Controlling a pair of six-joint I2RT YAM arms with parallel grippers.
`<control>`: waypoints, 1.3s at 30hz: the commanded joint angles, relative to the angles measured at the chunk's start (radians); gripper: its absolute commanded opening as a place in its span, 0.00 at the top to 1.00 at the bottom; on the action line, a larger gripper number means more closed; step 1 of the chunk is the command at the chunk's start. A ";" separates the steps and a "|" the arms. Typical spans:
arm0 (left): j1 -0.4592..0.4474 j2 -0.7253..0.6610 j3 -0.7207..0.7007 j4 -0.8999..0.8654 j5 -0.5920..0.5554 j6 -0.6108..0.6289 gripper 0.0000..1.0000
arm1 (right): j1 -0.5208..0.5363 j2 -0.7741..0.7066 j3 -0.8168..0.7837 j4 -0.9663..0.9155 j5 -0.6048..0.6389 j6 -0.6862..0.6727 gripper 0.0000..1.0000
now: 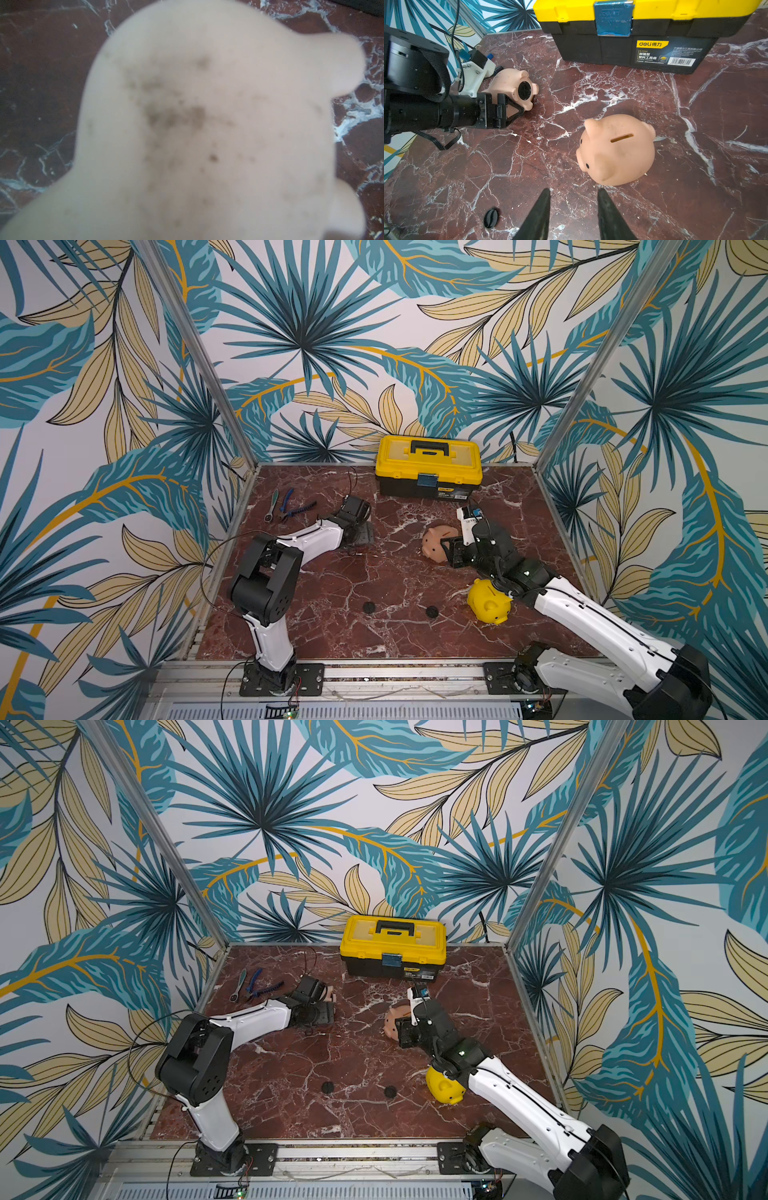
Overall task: Close piggy banks
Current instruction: Turn over the piggy bank at the center of the board.
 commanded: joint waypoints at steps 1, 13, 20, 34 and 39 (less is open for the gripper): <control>0.008 0.002 0.057 0.023 0.026 0.034 0.11 | -0.016 -0.024 -0.024 -0.021 0.023 0.011 0.61; -0.093 -0.218 0.029 0.009 0.210 0.200 0.01 | -0.101 -0.078 -0.040 -0.084 0.045 0.065 0.61; -0.135 -0.188 0.082 0.133 0.552 0.471 0.00 | -0.160 -0.122 -0.056 -0.144 0.106 0.128 0.49; -0.223 0.028 0.254 0.220 0.702 0.694 0.01 | -0.264 -0.195 -0.099 -0.246 0.138 0.215 0.42; -0.245 0.086 0.290 0.219 0.701 0.707 0.00 | -0.288 -0.216 -0.103 -0.262 0.137 0.215 0.39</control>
